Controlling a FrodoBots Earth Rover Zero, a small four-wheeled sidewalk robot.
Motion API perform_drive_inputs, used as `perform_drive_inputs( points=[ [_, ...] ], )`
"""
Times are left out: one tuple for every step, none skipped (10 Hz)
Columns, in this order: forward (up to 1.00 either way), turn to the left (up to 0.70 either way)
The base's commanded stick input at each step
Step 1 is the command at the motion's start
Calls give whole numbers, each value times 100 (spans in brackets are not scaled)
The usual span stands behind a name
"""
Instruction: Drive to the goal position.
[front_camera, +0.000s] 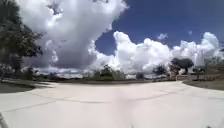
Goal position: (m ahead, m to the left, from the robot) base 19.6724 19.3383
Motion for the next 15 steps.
perform_drive_inputs(
  points=[
    [85,0],
    [85,0],
    [85,0],
    [85,0],
    [85,0],
    [85,1],
    [85,9],
    [85,30],
    [85,34],
    [85,34],
    [85,34],
    [85,29],
    [85,14],
    [85,0],
    [85,0]
  ],
)
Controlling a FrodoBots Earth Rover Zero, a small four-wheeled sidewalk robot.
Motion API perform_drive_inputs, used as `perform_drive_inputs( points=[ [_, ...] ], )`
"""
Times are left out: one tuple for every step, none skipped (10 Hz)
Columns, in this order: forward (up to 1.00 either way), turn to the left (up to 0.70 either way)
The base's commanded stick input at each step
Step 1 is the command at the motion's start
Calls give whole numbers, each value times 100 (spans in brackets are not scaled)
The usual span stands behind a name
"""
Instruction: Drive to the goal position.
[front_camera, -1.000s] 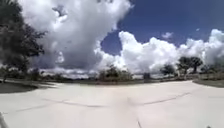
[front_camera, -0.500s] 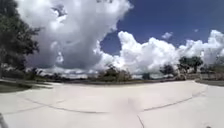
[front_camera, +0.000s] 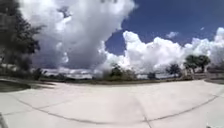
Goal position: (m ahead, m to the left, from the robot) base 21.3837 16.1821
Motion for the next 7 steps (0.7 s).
perform_drive_inputs(
  points=[
    [85,3],
    [85,20],
    [85,22],
    [85,0],
    [85,0],
    [85,7],
    [85,22]
  ],
)
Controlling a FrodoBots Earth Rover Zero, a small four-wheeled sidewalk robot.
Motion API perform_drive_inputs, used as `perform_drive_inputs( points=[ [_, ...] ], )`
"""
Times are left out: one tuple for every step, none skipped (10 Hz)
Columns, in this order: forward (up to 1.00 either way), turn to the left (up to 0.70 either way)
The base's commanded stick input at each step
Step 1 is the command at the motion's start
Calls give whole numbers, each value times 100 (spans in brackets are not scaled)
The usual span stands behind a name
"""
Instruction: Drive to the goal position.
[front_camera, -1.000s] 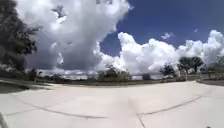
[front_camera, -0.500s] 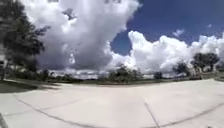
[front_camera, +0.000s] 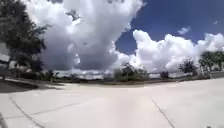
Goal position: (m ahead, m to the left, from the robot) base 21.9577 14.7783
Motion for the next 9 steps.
perform_drive_inputs(
  points=[
    [85,34],
    [85,23],
    [85,0],
    [85,0],
    [85,0],
    [85,0],
    [85,17],
    [85,34],
    [85,31]
  ],
)
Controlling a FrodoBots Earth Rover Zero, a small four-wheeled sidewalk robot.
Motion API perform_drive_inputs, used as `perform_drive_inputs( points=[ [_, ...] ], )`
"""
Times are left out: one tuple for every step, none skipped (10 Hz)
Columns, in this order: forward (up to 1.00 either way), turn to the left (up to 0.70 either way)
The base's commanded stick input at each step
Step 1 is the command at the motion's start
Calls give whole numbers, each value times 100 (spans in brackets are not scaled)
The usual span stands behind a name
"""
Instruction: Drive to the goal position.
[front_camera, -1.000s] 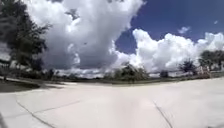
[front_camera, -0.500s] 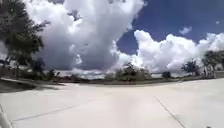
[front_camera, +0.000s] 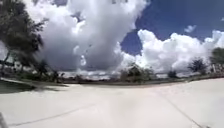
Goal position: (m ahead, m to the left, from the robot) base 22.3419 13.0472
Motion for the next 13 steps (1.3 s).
perform_drive_inputs(
  points=[
    [85,15],
    [85,1],
    [85,0],
    [85,0],
    [85,0],
    [85,2],
    [85,25],
    [85,34],
    [85,22],
    [85,0],
    [85,0],
    [85,0],
    [85,4]
  ],
)
